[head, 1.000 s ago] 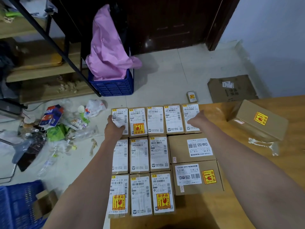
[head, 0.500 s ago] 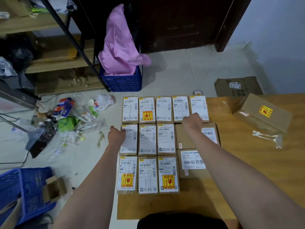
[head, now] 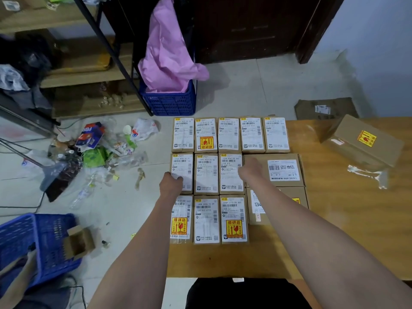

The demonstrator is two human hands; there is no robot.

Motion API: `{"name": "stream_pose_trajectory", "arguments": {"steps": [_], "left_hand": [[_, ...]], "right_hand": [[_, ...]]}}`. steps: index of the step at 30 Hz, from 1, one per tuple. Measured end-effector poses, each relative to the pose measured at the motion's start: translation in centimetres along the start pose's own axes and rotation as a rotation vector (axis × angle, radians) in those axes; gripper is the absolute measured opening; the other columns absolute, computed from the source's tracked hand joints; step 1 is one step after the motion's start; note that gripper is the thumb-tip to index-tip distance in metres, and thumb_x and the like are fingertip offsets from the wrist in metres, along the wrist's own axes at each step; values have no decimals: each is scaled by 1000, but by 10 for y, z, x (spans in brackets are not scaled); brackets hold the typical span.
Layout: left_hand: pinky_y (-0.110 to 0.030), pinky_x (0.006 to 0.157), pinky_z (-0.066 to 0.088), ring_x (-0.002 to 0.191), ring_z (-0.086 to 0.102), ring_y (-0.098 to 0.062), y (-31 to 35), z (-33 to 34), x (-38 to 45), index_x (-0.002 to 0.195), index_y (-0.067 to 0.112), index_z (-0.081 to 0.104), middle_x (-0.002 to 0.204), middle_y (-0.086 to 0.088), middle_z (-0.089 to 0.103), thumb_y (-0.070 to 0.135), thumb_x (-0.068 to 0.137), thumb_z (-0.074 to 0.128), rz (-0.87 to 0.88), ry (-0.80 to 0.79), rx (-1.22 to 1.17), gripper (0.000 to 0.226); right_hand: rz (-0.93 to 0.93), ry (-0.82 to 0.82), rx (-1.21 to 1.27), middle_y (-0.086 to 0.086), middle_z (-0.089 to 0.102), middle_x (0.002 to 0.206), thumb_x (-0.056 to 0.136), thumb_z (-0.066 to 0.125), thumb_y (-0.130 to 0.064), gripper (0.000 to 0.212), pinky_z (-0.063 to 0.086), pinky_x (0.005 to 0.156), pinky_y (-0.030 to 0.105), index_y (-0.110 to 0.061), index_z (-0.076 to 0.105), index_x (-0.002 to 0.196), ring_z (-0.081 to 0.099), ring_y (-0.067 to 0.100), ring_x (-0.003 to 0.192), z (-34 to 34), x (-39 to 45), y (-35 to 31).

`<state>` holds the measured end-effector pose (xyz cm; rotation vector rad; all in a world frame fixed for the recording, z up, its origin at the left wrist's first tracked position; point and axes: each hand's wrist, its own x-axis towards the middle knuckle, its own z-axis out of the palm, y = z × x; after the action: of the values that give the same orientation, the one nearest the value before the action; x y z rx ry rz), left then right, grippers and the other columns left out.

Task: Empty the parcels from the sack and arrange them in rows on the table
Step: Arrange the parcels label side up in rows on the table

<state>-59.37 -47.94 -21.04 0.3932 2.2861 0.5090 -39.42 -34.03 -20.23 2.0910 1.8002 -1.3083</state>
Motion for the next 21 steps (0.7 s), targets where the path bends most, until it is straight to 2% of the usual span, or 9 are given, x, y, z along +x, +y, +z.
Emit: {"name": "stream_pose_trajectory", "arguments": {"steps": [4,6,14,17,21], "left_hand": [[-39,88,47,113,56,-36,-2,0,2,130,1,47,126,-18,59,17,95,50,14,-4,-14,38],[-38,86,47,113,57,-36,-2,0,2,131,1,47,126,-18,59,17,96,51,16,-5,-10,39],[-41,90,51,114,57,-36,-1,-1,-3,135,3,45,129,-17,59,19,96,53,45,10,23,43],[-41,87,52,111,59,-35,-1,-2,-3,131,4,48,126,-15,61,21,95,54,57,16,62,40],[-41,85,52,108,60,-36,-1,-2,-6,132,6,48,124,-15,62,24,96,54,57,27,111,41]], "right_hand": [[19,-9,-33,6,58,83,81,52,1,15,34,44,23,-8,55,92,49,15,61,0,-1,-1],[29,0,-39,4,56,81,81,51,1,17,34,45,23,-8,56,95,49,15,61,1,-2,-1],[53,-1,-48,1,49,71,81,51,1,16,33,45,24,-12,44,79,46,14,58,-2,-7,-6],[60,-13,-41,2,50,73,85,53,-3,9,34,44,23,-10,49,87,48,14,59,-5,-9,-8],[65,-17,-30,3,52,75,85,54,-4,12,35,45,23,-8,53,96,49,15,60,-9,-10,-9]]}}
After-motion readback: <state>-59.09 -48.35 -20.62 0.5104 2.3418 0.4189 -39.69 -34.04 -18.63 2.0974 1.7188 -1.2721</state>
